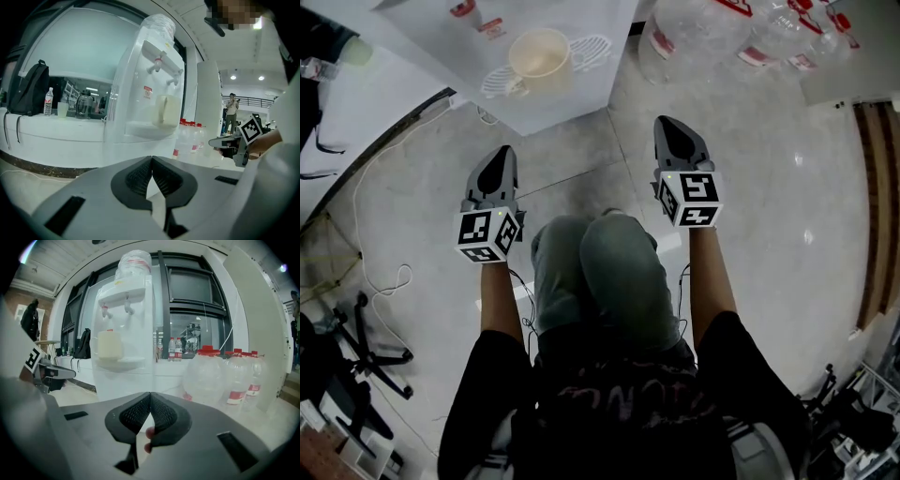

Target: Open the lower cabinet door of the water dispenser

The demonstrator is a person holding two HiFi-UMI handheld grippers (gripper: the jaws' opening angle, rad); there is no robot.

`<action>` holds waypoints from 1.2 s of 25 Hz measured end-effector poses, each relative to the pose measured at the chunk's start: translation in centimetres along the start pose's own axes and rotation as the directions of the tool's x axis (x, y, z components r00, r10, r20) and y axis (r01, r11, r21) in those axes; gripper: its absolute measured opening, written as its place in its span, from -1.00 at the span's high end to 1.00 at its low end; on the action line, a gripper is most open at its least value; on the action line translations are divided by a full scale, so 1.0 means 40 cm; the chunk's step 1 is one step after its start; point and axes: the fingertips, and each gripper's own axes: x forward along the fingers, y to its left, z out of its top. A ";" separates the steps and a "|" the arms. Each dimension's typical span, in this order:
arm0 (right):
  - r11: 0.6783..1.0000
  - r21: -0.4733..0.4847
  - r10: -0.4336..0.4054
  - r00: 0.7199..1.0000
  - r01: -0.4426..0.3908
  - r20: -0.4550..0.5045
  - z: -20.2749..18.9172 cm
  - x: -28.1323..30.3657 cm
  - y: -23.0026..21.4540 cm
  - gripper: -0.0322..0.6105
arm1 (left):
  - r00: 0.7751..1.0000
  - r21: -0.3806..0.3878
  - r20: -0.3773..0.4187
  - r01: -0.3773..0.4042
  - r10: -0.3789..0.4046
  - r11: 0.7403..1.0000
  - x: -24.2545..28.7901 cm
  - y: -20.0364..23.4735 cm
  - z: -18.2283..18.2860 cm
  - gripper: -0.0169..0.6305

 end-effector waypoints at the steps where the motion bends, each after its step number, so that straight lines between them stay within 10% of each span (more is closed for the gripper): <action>1: 1.000 -0.003 -0.002 1.000 0.002 -0.004 -0.009 0.007 0.001 0.86 | 1.000 0.005 0.001 0.003 -0.003 1.000 0.009 0.004 -0.009 0.91; 30: 0.996 -0.017 0.085 0.995 -0.084 0.053 -0.204 0.310 0.023 0.86 | 0.999 0.098 -0.018 0.035 -0.033 0.995 0.176 0.094 -0.223 0.91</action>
